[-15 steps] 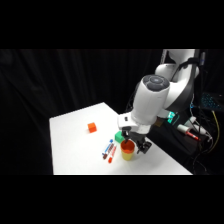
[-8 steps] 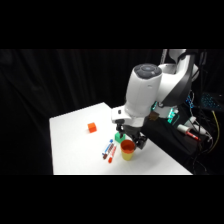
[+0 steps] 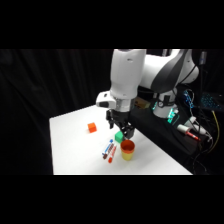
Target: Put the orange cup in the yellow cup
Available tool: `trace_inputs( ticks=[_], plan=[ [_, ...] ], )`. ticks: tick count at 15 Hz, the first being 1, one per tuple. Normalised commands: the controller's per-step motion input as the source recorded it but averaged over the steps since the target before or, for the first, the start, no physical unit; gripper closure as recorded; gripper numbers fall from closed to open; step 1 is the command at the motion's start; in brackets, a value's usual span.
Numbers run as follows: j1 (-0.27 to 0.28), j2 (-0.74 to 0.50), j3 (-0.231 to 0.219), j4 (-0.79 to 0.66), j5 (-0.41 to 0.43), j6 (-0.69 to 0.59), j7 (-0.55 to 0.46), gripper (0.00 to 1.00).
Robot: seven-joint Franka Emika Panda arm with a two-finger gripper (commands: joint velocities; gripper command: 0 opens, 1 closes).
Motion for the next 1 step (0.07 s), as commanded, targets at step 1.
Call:
trace_inputs(
  ticks=[1],
  plan=[
    [-0.072,-0.09,-0.061,0.16,0.021,-0.17,-0.04,0.0]
  ],
)
